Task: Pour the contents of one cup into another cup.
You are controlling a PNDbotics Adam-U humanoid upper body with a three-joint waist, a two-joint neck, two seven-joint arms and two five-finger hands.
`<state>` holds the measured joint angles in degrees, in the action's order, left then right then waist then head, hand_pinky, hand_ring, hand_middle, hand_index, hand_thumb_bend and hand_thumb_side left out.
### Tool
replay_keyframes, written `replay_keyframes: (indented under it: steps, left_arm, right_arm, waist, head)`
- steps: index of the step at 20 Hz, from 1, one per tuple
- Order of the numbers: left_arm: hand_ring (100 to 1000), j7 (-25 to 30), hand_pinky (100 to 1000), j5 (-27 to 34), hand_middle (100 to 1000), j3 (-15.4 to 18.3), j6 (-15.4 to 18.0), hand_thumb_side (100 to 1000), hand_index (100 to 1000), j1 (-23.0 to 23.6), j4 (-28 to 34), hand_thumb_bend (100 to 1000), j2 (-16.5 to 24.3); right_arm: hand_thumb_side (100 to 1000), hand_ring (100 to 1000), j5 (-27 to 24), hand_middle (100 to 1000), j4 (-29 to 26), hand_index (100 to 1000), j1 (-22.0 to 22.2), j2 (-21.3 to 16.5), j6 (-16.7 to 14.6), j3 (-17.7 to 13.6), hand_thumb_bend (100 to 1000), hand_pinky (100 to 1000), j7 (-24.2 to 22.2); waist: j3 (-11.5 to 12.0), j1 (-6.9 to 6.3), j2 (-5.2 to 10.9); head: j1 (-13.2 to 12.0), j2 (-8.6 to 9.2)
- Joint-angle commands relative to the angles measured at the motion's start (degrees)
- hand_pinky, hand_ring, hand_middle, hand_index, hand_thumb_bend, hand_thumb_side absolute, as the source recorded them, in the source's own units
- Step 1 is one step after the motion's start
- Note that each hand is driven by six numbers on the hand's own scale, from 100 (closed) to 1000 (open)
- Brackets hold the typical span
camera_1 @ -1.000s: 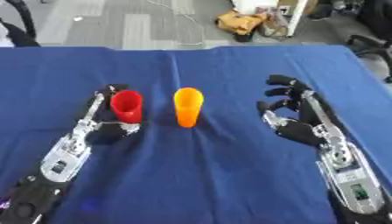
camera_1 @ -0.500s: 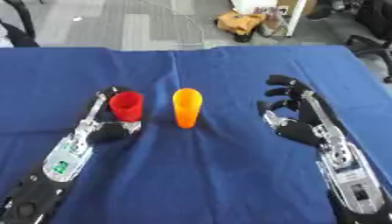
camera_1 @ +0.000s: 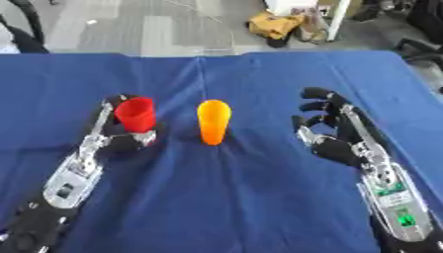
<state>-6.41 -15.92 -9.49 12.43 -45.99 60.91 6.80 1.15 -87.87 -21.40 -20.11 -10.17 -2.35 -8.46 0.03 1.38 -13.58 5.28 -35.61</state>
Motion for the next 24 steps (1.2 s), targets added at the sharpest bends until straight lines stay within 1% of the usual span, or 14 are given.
replay_keyframes:
  steps: [1,4,7,12,16,17,18,20,24]
  left_arm:
    - [253,1.23,290,2.04,301,-1.50,-1.68,100,679,0.21,6.16,235,2.92]
    - [258,2.77,295,4.05,305,-2.49,-3.18,100,680,1.59,9.75,244,4.61]
    - [264,3.64,303,5.72,309,-2.80,-4.27,100,682,3.02,12.67,252,5.75]
    - [273,4.52,314,7.41,315,-3.07,-5.64,100,686,5.27,17.24,257,7.19]
    - [273,5.05,314,7.92,315,-3.17,-6.51,100,686,5.79,18.88,257,7.56]
    - [279,5.09,323,7.97,318,-3.17,-6.60,100,688,5.84,19.02,260,7.59]
    - [279,5.11,324,8.25,318,-3.14,-6.50,100,688,6.40,19.56,261,7.64]
    - [280,5.35,324,8.92,318,-3.29,-6.44,100,688,7.45,20.95,269,7.47]
    - [280,5.41,325,9.60,315,-3.40,-7.19,100,684,8.18,22.60,291,7.08]
  right_arm:
    - [137,763,0.04,795,2.06,847,-1.96,-2.54,-1.13,0.65,210,591,0.12]
    - [127,773,1.39,802,5.06,849,-3.88,-3.42,-2.60,1.84,216,600,0.15]
    - [111,801,2.66,823,8.17,857,-5.68,-3.93,-4.14,2.78,238,621,0.48]
    - [100,840,7.13,858,13.71,878,-8.65,-4.19,-6.25,3.90,254,639,1.05]
    - [100,840,8.91,858,15.94,878,-9.46,-4.06,-7.65,4.15,254,639,1.83]
    - [100,852,9.05,868,16.13,883,-9.53,-4.01,-7.77,4.20,264,647,1.90]
    - [100,851,9.46,866,16.78,882,-10.11,-3.65,-7.51,4.50,264,645,1.71]
    - [100,843,10.81,856,19.12,876,-11.87,-3.10,-7.26,4.81,264,643,1.45]
    - [113,845,12.20,857,23.95,876,-14.62,-1.92,-9.28,5.42,272,645,0.77]
  waist:
    - [0.43,-0.19,1.42]
    - [1.34,-0.54,1.75]
    - [2.25,-0.85,1.93]
    - [3.64,-1.52,2.00]
    - [3.96,-1.67,1.96]
    - [4.00,-1.71,1.93]
    - [4.56,-2.11,1.73]
    - [5.92,-2.47,1.50]
    - [7.11,-2.76,1.21]
  head:
    - [0.70,0.19]
    - [1.23,0.10]
    - [2.02,0.11]
    - [3.80,0.23]
    - [4.21,0.30]
    - [4.28,0.34]
    - [4.93,0.67]
    - [6.04,0.96]
    - [7.11,1.38]
